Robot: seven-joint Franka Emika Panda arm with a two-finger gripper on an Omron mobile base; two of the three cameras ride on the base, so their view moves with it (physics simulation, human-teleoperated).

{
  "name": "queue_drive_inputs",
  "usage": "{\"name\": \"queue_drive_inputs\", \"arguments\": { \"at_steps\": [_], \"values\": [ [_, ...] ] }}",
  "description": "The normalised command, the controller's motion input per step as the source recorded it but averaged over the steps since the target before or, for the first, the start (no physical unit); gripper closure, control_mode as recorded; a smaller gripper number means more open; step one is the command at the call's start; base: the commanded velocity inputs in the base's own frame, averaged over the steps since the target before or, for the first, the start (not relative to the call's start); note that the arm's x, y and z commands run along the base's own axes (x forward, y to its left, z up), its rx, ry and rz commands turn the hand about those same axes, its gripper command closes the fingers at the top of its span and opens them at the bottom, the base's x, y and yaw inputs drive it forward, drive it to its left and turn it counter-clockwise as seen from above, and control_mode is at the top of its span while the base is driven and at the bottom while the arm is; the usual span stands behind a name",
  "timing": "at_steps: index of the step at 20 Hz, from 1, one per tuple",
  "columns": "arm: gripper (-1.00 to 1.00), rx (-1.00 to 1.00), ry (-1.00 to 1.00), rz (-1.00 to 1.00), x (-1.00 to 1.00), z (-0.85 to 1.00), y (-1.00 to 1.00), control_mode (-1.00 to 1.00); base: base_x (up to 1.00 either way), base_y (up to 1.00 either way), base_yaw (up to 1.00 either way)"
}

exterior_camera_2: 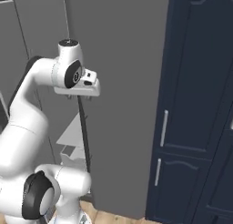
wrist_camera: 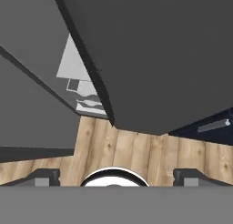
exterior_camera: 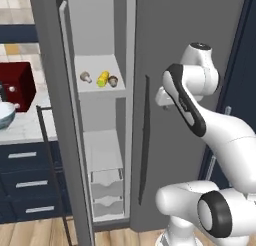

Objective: Take the mushroom, corn, and mushroom from the freezer and place them in the bowl on the counter.

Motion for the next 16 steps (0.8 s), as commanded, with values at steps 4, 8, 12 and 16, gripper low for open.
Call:
{"name": "queue_drive_inputs", "arguments": {
  "at_steps": [4, 8, 12, 16],
  "values": [
    [-1.00, 0.00, 0.00, 0.00, 0.00, 0.00, 0.00, 1.00, 0.00, 0.61, 0.36],
    [-1.00, 0.00, 0.00, 0.00, 0.00, 0.00, 0.00, 1.00, 0.01, 0.20, 0.39],
    [-1.00, 0.00, 0.00, 0.00, 0.00, 0.00, 0.00, 1.00, 0.03, 0.10, 0.08],
    [-1.00, 0.00, 0.00, 0.00, 0.00, 0.00, 0.00, 1.00, 0.19, 0.01, 0.21]
  ]
}}
